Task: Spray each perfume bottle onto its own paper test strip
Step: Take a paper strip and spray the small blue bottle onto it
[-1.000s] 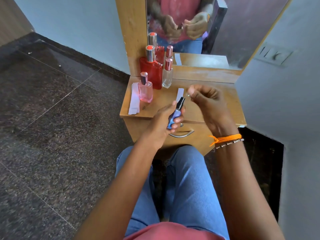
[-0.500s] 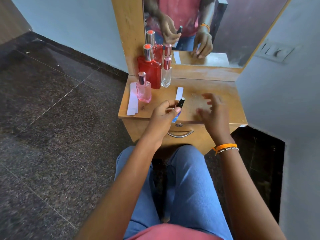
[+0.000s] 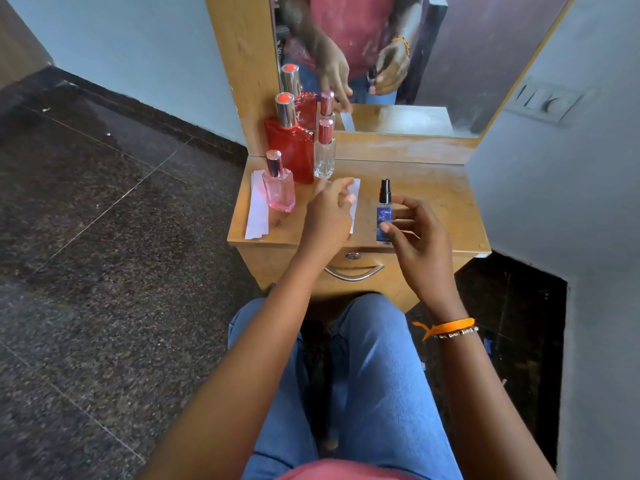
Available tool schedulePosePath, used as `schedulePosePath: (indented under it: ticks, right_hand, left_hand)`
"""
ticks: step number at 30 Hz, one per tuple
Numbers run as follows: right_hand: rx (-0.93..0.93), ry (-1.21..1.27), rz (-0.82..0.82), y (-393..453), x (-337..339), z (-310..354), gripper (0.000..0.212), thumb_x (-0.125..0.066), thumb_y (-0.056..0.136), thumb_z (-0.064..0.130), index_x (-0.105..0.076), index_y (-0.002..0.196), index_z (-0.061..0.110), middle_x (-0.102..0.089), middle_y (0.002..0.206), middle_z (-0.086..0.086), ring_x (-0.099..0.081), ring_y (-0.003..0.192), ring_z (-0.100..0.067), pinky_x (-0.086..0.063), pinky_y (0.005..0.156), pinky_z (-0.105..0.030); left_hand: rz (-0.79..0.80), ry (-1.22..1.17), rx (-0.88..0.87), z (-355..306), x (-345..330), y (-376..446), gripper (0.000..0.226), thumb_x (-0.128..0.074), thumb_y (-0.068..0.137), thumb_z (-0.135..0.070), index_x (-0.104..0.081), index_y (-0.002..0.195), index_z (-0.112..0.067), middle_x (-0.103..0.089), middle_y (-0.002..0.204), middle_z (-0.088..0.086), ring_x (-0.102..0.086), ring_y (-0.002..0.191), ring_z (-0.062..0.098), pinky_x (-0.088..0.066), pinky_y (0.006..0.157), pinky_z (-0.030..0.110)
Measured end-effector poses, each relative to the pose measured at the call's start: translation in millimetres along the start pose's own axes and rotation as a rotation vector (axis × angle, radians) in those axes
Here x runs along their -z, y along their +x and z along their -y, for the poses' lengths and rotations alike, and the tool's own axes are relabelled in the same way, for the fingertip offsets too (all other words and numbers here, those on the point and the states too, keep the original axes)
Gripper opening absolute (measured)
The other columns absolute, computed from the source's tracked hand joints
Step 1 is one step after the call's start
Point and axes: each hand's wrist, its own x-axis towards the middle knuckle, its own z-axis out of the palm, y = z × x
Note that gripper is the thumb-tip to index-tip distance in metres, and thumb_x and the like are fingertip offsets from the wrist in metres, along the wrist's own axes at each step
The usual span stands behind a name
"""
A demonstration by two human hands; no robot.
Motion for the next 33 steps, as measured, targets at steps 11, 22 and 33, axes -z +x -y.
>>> schedulePosePath:
  ticks: [11,22,33]
  right_hand:
    - [-0.011,0.081,0.014,2.7,5.6,-2.0,0.032,-0.054,0.093,0.005,-0.051,0.123,0.017,-0.060,0.096,0.006,-0.059,0.086,-0.012,-0.049,0.074,-0.015]
    - [-0.296,1.021,0.238,2.3,-1.4,2.9,0.029,-0.038,0.093,0.016,-0.045,0.119,0.008,-0.053,0.078,-0.003,-0.043,0.057,-0.011,-0.038,0.055,-0.019]
    - [-0.292,1.406,0.435,-6.8,-14.1,8.0,0.045,-0.030,0.098,0.020,-0.035,0.142,0.028,-0.048,0.072,-0.003,-0.041,0.045,-0.004,-0.034,0.045,-0.015]
  left_hand:
    - [-0.169,0.500,0.091,-0.3,-38.0,21.6,0.032,-0.057,0.090,-0.020,-0.050,0.119,-0.008,-0.044,0.134,0.010,-0.044,0.120,0.028,-0.042,0.092,0.036]
    - [-0.194,-0.028,0.089,-3.6,3.3,-6.6,0.003,-0.069,0.079,-0.010,-0.072,0.078,-0.010,-0.071,0.078,0.002,-0.063,0.076,0.018,-0.045,0.066,0.028]
    - [-0.134,-0.197,0.110,-7.2,27.3,-27.9,0.014,-0.065,0.083,-0.010,-0.072,0.095,-0.008,-0.065,0.079,-0.008,-0.060,0.077,0.002,-0.050,0.074,0.025]
